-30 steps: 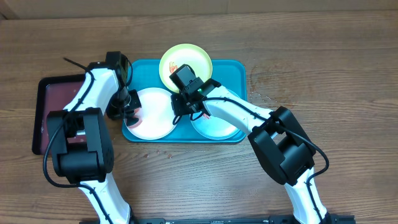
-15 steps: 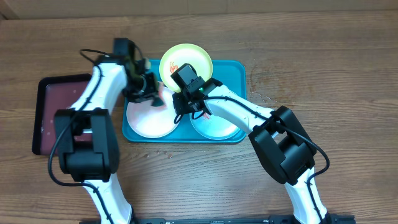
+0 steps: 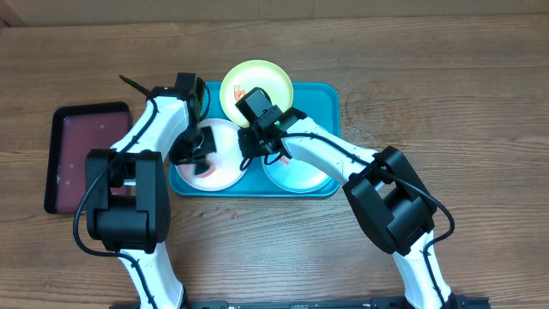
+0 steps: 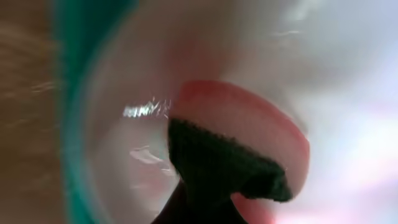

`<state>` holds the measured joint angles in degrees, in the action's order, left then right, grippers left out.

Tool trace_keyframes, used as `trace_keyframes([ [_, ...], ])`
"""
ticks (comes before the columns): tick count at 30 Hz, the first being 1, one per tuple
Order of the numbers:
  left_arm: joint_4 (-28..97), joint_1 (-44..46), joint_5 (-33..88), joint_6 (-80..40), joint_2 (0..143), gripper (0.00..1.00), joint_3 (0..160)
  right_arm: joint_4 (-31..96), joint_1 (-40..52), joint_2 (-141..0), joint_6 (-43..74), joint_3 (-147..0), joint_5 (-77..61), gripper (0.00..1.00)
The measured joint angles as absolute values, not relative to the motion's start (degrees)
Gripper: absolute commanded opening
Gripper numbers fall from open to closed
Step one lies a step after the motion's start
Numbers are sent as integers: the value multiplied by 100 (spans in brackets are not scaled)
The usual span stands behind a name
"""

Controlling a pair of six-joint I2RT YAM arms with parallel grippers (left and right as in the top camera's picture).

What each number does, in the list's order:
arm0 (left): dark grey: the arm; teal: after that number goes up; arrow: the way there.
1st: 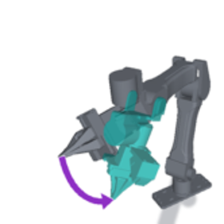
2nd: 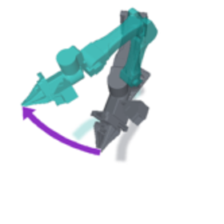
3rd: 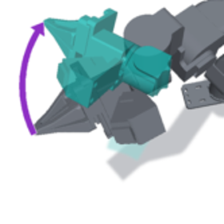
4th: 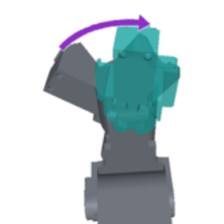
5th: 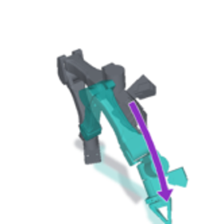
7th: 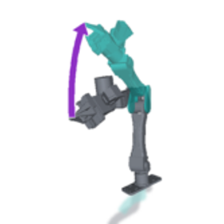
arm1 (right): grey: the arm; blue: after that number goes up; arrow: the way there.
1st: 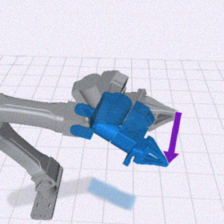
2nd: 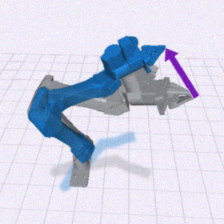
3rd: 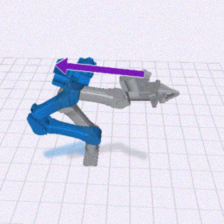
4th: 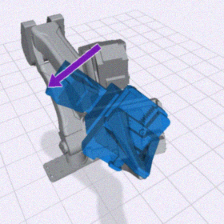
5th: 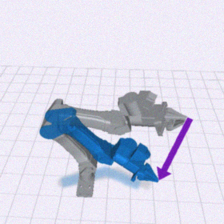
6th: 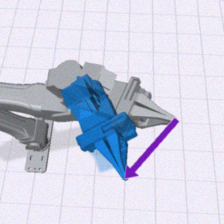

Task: Clean dirty plates on tray and stack at the side
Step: 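Hold the white plate with the right gripper and scrub it with the sponge, then lift the white plate with the right gripper and set it right of the tray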

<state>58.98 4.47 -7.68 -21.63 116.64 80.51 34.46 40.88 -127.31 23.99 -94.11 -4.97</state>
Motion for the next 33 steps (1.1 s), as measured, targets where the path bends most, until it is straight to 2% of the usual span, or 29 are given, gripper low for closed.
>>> trace_keyframes([
  [4, 6335, 414, -1448, -2443, 11671, 4, 8296, 3433, 4088, -12731, 2394, -9413, -510, 4],
  [9, 6755, 353, -1741, -2829, 11653, 4, 9225, 3586, 4086, -12731, 2392, -9522, -447, 4],
  [13, 6751, 121, -1616, -3098, 11358, 4, 9620, 3935, 4086, -12728, 2344, -9867, -353, 4],
  [17, 6628, -513, -1096, -3286, 10768, 4, 9662, 4425, 4088, -12726, 2143, -10464, 64, 4],
  [20, 6600, -1199, -552, -3310, 10527, 4, 9725, 4954, 4125, -12713, 1911, -11019, 753, 4],
  [24, 6593, -2001, -97, -3308, 10514, 4, 9668, 5478, 4388, -12700, 1352, -11789, 2440, 4],
  [33, 6392, -2860, 373, -3306, 10514, 4, 9148, 4888, 5671, -12680, -340, -12029, 5498, 4],
])
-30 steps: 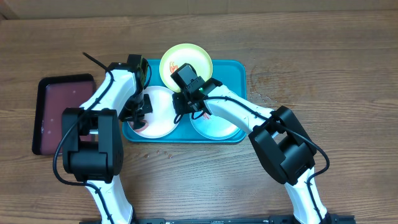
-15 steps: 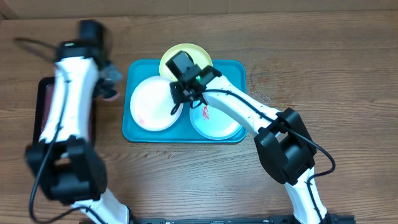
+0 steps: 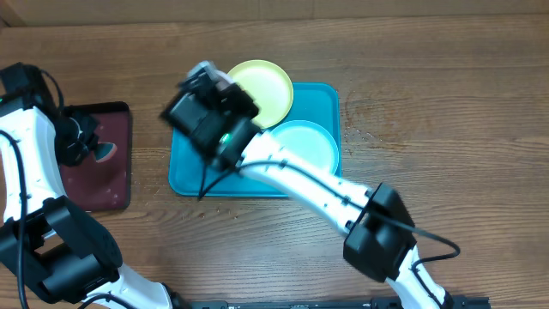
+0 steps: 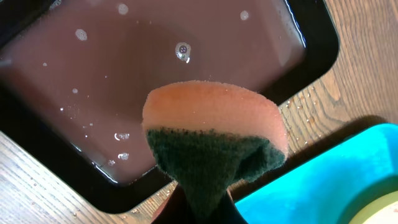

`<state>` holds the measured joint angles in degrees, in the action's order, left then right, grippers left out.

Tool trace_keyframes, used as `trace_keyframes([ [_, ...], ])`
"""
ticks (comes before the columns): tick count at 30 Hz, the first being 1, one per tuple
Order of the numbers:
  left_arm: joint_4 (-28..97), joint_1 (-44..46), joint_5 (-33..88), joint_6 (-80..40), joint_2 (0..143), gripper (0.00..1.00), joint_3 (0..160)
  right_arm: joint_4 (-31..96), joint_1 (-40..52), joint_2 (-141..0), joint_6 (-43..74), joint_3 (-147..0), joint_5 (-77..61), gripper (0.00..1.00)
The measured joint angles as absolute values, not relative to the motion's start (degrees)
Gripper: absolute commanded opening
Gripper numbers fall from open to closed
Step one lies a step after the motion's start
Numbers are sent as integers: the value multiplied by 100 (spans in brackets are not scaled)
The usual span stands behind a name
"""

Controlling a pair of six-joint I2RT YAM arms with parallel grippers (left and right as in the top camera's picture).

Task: Clean dirty plates on tray and stack at the side
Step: 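Lift the white plate with the right gripper and set it right of the tray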

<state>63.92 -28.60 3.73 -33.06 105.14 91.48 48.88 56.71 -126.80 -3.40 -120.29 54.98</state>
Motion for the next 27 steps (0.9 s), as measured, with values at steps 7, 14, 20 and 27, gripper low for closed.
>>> trace_keyframes([
  [7, 6316, -2897, 519, -3251, 10514, 4, 9142, 3951, 6287, -12680, -1994, -12031, 6768, 4],
  [14, 6318, -2897, 543, -3249, 10514, 4, 9142, 3828, 6375, -12680, -2550, -12031, 7192, 4],
  [20, 6318, -2897, 565, -3245, 10514, 4, 9142, 4923, 5929, -12680, -1232, -12064, 6180, 4],
  [27, 6320, -2897, 666, -3245, 10514, 4, 9137, 5739, 3776, -12680, 436, -12064, 1192, 4],
])
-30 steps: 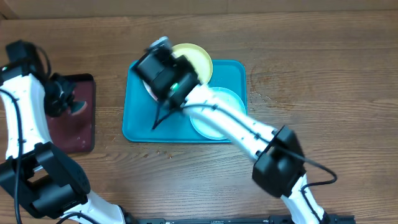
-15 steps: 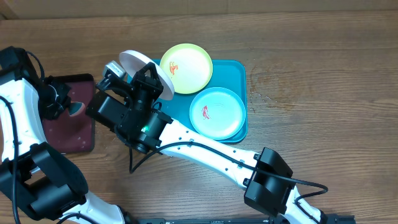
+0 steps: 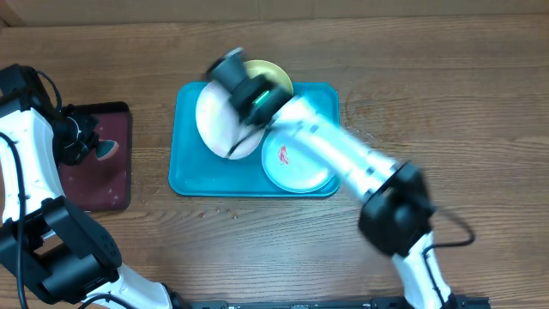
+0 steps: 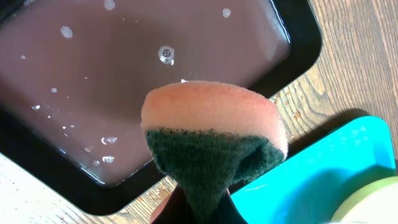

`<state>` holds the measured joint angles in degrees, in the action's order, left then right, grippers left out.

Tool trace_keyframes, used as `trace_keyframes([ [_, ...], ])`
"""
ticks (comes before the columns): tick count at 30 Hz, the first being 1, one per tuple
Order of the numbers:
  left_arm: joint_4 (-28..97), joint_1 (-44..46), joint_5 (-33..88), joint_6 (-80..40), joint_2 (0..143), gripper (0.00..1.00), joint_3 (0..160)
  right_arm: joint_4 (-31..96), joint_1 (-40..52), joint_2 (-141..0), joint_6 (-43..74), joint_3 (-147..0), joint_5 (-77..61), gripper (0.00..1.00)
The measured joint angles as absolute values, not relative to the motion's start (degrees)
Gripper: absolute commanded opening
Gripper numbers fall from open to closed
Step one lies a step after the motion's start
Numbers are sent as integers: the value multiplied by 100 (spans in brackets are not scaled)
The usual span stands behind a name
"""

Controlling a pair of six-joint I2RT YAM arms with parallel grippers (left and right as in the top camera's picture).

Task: Clean dirty plates on tray and stack at the side
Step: 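Lift the white plate with the right gripper and set it right of the tray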

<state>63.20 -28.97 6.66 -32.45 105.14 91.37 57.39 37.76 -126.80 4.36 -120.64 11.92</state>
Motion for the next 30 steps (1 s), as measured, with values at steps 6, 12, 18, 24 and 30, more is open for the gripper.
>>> trace_keyframes([
  [6, 6320, -2897, 692, -3245, 10514, 4, 9137, 6495, 1481, -12680, 871, -12064, -1754, 4],
  [12, 6311, -2897, 692, -3245, 10514, 4, 9137, 7072, -82, -12674, 611, -11824, -1986, 4],
  [18, 6296, -2897, 692, -3245, 10514, 4, 9137, 6683, -930, -12674, 478, -11050, -1557, 4],
  [24, 6296, -2897, 692, -3242, 10514, 4, 9137, 5916, -1297, -12674, 364, -10412, -1269, 4],
  [30, 6294, -2897, 692, -3245, 10514, 4, 9137, 5710, -1339, -12674, 331, -10005, -1153, 33],
])
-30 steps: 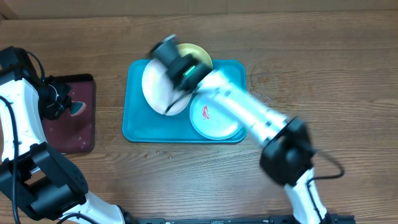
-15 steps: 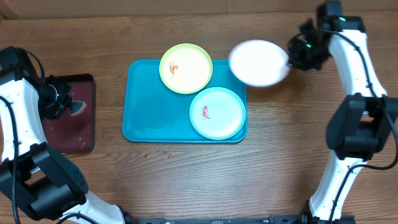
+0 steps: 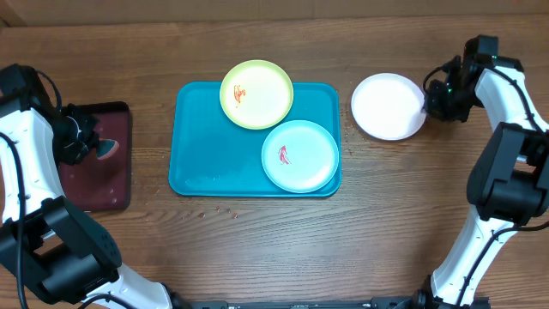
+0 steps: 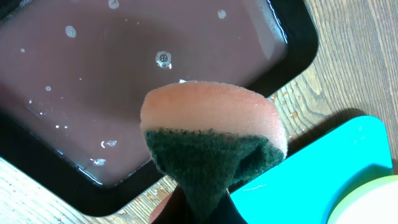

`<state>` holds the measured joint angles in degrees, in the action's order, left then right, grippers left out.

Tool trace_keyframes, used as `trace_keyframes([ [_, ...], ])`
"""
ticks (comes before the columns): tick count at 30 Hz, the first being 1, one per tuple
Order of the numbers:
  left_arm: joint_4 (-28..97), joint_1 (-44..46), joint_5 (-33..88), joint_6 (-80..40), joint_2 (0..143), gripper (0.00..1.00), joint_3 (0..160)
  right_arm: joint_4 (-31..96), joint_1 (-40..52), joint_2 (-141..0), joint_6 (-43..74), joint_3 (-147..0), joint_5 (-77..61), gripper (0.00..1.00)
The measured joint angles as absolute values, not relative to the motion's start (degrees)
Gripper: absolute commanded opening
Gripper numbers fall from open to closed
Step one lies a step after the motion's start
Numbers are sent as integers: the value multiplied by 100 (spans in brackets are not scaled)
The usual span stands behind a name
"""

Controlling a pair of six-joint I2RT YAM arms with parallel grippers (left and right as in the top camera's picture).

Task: Clean dirty plates on tray and stack at the side
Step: 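Lift the white plate with the right gripper and set it right of the tray, then move the right gripper to the yellow plate's rim on the tray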

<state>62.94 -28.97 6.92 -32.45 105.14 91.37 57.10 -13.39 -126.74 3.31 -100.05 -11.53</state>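
A teal tray (image 3: 206, 163) holds a yellow-green plate (image 3: 256, 94) and a light blue plate (image 3: 300, 155), each with a red smear. A white plate (image 3: 389, 106) lies flat on the wood to the right of the tray. My right gripper (image 3: 436, 98) sits at that plate's right rim; its jaws are too small to read. Far left, my left gripper (image 3: 93, 148) is shut on an orange and green sponge (image 4: 211, 143), held above a black basin (image 4: 298, 50) of brownish water.
The basin (image 3: 60, 172) lies on the table left of the tray. The tray's corner (image 4: 336, 168) and the yellow-green plate's rim (image 4: 376, 202) show at the lower right of the left wrist view. Small water drops speckle the wood near the basin.
The white plate, held tilted over the tray's back left by my right arm, now lies flat on the table right of the tray, the right gripper beside it. The left gripper barely shifted.
First the sponge in my left gripper was on the white plate in the tray, with the right gripper at the plate. Then the left gripper held the sponge over the basin, and stays there. The right arm had the white plate above the tray; it now rests beside the tray.
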Motion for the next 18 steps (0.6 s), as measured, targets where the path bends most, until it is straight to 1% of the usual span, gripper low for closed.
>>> trace_keyframes([
  [5, 6208, -2860, 690, -3245, 10514, 4, 9135, 6012, -1284, -12674, 301, -10169, -1170, 41],
  [6, 6182, -2842, 690, -3240, 10514, 4, 9135, 6119, -1267, -12674, 305, -10278, -1179, 48],
  [7, 6156, -2810, 694, -3210, 10514, 4, 9135, 6241, -1247, -12674, 333, -10453, -1203, 62],
  [8, 6104, -2764, 711, -3148, 10514, 4, 9135, 6313, -1212, -12669, 342, -10685, -1253, 96],
  [9, 6062, -2722, 738, -3105, 10514, 4, 9135, 6361, -1173, -12663, 340, -10923, -1347, 98],
  [11, 5999, -2613, 814, -3000, 10514, 4, 9135, 6364, -1079, -12641, 311, -11332, -1625, 97],
  [15, 5907, -2298, 915, -2867, 10514, 4, 9135, 5900, -644, -12438, 305, -11780, -2388, 95],
  [16, 5892, -2215, 928, -2840, 10514, 4, 9135, 5734, -478, -12392, 316, -11797, -2499, 93],
  [18, 5874, -2051, 945, -2788, 10514, 4, 9135, 5380, -80, -12368, 351, -11804, -2615, 76],
])
